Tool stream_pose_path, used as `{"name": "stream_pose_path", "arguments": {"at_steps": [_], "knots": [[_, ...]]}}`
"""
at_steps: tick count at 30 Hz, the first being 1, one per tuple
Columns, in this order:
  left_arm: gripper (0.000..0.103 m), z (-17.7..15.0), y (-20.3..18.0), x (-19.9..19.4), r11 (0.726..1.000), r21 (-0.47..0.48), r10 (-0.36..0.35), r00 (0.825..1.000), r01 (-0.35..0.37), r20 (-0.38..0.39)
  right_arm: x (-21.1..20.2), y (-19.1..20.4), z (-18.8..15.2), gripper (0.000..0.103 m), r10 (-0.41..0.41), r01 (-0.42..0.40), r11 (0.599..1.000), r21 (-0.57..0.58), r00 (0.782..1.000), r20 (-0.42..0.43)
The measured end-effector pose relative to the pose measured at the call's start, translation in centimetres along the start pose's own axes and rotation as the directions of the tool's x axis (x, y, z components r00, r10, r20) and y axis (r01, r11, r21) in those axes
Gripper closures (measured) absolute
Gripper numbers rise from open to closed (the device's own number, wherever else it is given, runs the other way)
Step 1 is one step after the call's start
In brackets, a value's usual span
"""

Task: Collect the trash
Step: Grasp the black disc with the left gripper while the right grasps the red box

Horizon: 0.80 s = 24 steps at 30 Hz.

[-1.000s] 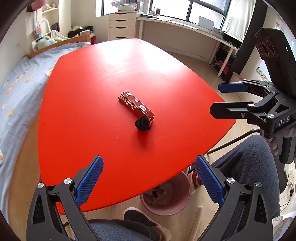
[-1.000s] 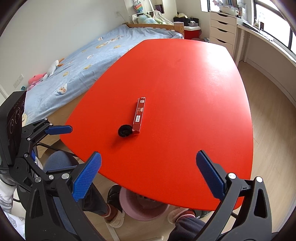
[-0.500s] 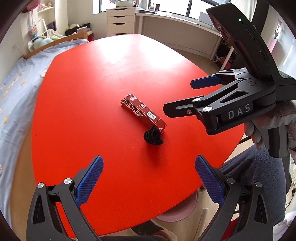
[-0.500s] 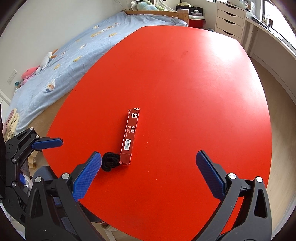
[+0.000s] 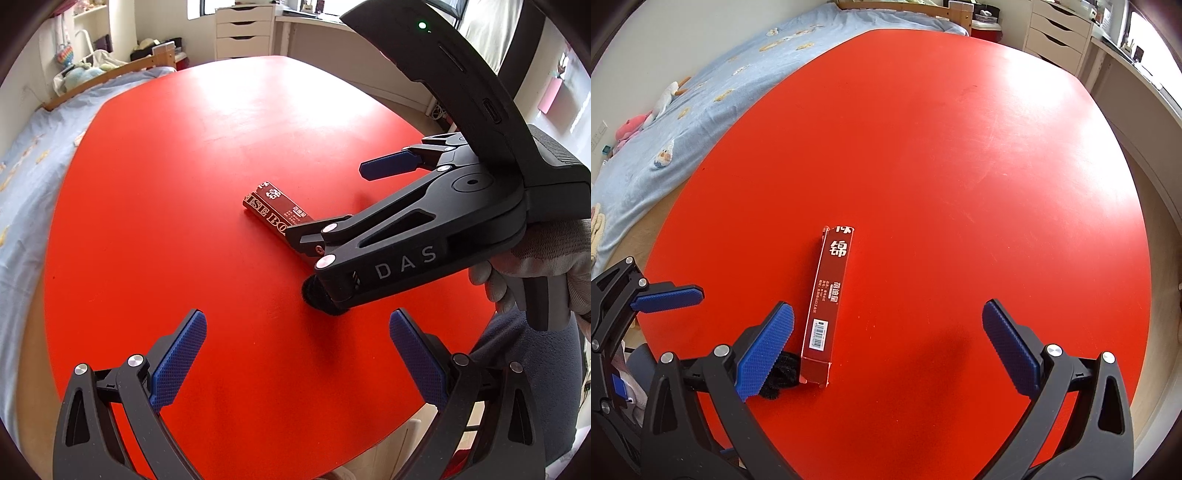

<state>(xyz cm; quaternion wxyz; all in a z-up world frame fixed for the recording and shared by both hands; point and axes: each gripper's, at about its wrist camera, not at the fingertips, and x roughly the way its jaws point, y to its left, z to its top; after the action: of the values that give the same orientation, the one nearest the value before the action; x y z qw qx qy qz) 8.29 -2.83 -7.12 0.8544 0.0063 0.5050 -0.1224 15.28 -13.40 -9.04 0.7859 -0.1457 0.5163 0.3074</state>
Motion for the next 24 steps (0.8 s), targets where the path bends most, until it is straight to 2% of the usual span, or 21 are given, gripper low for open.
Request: {"name": "stream_pose_path", "arguments": {"at_steps": [10, 12, 15, 17, 19, 21, 22, 23, 24], "knots": [[0.008, -0.2, -0.1, 1.1, 1.0, -0.004, 0.014, 1.0, -0.014, 0.008, 0.6, -0.1, 0.4, 0.005, -0.003, 0.003, 1.0, 0.002, 1.0, 0.008], [0.008, -0.2, -0.2, 1.2, 1.0, -0.006, 0.016, 1.0, -0.015, 0.01, 0.6, 0.1, 0.3, 0.02, -0.012, 0.012, 1.0, -0.012, 1.0, 0.011], [0.008, -0.3, -0.3, 1.2, 1.0, 0.0, 0.013, 1.0, -0.013, 0.022, 0.3, 0.1, 0.4, 0.032, -0.017, 0.018, 1.0, -0.023, 1.0, 0.022], [0.01, -0.3, -0.5, 1.2, 1.0, 0.007, 0.017, 1.0, -0.017, 0.025, 0.2, -0.1, 0.4, 0.047, -0.032, 0.033, 0.999, -0.027, 0.999, 0.029], [0.027, -0.4, -0.6, 1.4, 1.0, 0.01, 0.017, 1.0, -0.017, 0.014, 0.0, -0.2, 0.4, 0.059, -0.028, 0.029, 0.999, -0.026, 0.999, 0.034], [0.038, -0.3, -0.7, 1.3, 1.0, 0.012, 0.025, 0.999, -0.025, 0.021, -0.1, -0.4, 0.4, 0.074, -0.022, 0.023, 0.999, -0.024, 0.999, 0.036], [0.042, -0.3, -0.8, 1.2, 1.0, 0.013, 0.027, 0.999, -0.027, 0.022, -0.2, -0.5, 0.3, 0.077, -0.016, 0.017, 1.0, -0.021, 0.999, 0.036], [0.053, -0.3, -0.8, 1.2, 0.999, 0.016, 0.033, 0.999, -0.034, 0.022, -0.2, -0.6, 0.2, 0.086, -0.009, 0.009, 1.0, -0.017, 0.999, 0.036], [0.06, -0.2, -0.8, 1.2, 0.999, 0.016, 0.035, 0.999, -0.035, 0.02, -0.3, -0.6, 0.2, 0.088, 0.0, 0.001, 1.0, -0.015, 0.999, 0.035]]}}
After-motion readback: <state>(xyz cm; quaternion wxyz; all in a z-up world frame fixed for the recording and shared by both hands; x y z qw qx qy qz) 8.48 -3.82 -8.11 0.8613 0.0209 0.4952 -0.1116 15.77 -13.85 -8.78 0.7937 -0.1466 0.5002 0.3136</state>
